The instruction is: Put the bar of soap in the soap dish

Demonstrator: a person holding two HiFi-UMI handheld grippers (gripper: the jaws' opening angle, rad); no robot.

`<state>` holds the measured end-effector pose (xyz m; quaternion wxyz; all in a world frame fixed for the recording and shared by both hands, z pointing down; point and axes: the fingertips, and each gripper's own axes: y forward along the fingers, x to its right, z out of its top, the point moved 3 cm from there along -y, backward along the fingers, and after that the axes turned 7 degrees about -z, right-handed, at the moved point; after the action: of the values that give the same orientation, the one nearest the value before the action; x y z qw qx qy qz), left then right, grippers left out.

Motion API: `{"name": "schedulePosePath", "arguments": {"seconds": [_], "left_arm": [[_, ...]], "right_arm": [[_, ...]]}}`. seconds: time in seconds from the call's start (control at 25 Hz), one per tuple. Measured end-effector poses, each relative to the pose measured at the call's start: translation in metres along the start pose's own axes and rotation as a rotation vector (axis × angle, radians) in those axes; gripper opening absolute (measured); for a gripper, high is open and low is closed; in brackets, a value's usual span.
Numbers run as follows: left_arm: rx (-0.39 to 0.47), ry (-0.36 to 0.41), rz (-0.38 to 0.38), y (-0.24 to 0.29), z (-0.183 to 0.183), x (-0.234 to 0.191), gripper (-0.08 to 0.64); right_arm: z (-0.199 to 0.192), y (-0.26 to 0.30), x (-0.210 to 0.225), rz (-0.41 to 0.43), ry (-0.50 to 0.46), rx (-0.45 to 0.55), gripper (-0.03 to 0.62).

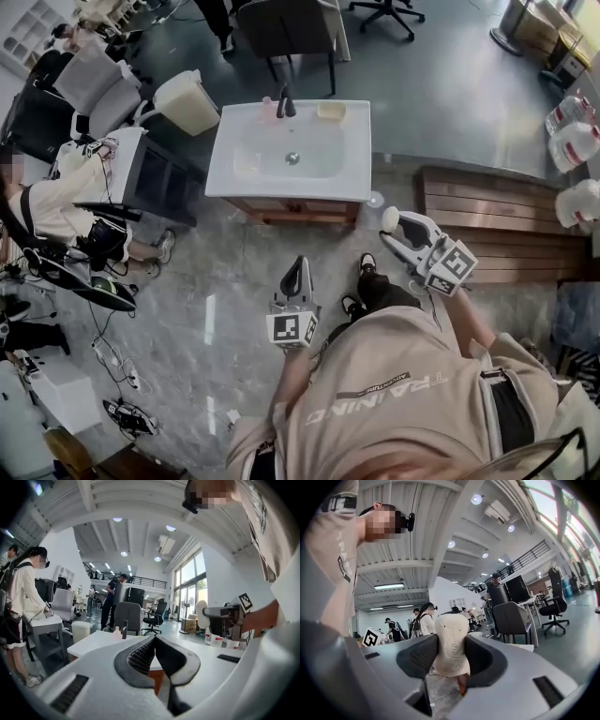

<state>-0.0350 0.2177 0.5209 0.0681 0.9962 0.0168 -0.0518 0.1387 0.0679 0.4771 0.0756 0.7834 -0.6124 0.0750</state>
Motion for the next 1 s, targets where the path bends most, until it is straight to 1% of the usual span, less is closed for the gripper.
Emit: {"name": "schedulePosePath", "arguments": {"seconds": [0.08,0.2,0.28,0.36,0.44,0.56,0.68,0.8,1.0], "left_arm": [[-0.02,-0.024,-0.002,0.013,-0.006,-0.013,0.011],[-0.039,-0.04,0.006,0.036,-0.004,-0.034,0.011],[-0.036,-0.049,0.006,0.055,0.001,-0.05,0.011],[-0.027,-0.062,0.005,0.077,0.008,-0.071,0.011],[-0.025,-0.057,0.008,0.1,0.016,-0.091,0.011],[-0.015,-0.035,0.008,0.138,0.036,-0.11,0.011],[0.001,-0.024,0.007,0.176,0.055,-0.119,0.011],[-0.015,-0.031,0.013,0.202,0.059,-0.131,0.011],[-0.034,-0.032,0.038,0.223,0.058,-0.159,0.011]], "right_arm": [[0.0,0.018,0.008,0.007,-0.001,0.005,0.183],[-0.006,0.043,0.03,0.013,0.032,0.008,0.183],[-0.01,0.063,0.051,0.012,0.06,0.019,0.183],[-0.013,0.087,0.072,0.009,0.068,0.032,0.183],[-0.01,0.112,0.088,0.013,0.046,0.04,0.183],[0.007,0.138,0.109,0.044,0.008,0.045,0.183],[0.021,0.158,0.135,0.082,0.02,0.038,0.183],[0.026,0.182,0.158,0.107,0.041,0.036,0.183],[0.02,0.218,0.178,0.136,0.052,0.014,0.183]]}}
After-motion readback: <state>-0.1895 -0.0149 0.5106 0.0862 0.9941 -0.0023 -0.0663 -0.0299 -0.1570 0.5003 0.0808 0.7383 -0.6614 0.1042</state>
